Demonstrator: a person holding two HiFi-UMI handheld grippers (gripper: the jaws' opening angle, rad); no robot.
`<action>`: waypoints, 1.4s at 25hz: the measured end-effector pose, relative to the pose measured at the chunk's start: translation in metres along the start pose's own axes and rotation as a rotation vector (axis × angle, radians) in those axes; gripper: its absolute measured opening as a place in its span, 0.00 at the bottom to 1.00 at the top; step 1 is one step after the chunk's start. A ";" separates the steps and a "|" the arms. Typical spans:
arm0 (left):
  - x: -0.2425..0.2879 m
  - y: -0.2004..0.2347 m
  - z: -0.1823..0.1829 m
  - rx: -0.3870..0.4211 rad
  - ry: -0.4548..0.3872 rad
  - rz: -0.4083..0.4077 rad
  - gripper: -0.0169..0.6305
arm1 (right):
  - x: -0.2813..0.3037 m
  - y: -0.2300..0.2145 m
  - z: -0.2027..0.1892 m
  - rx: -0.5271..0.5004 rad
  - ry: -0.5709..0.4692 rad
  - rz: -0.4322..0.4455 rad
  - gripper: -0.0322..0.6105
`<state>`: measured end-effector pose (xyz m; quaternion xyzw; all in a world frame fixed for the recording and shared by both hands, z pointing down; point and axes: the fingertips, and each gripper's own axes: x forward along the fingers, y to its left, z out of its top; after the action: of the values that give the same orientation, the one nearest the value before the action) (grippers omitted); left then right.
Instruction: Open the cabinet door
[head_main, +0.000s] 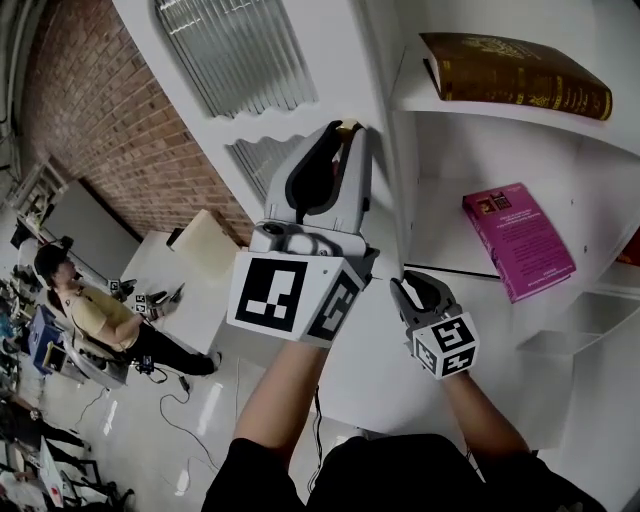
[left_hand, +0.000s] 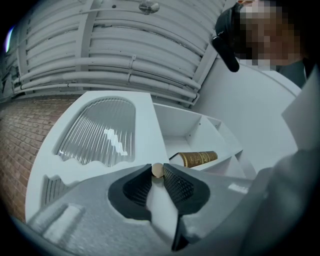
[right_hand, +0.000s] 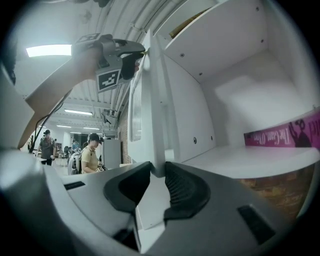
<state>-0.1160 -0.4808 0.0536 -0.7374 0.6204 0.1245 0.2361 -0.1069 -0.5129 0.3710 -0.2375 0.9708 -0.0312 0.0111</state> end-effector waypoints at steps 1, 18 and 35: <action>-0.001 0.000 0.000 -0.001 0.001 0.003 0.15 | -0.001 0.000 0.000 0.004 -0.002 0.004 0.20; -0.050 0.003 0.032 -0.051 -0.017 -0.052 0.15 | -0.030 0.055 0.001 0.029 -0.003 -0.020 0.17; -0.116 0.014 0.056 -0.157 -0.035 -0.213 0.15 | -0.046 0.125 -0.013 0.022 0.000 -0.180 0.16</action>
<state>-0.1462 -0.3545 0.0581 -0.8130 0.5228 0.1597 0.2006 -0.1240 -0.3803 0.3760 -0.3238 0.9451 -0.0426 0.0110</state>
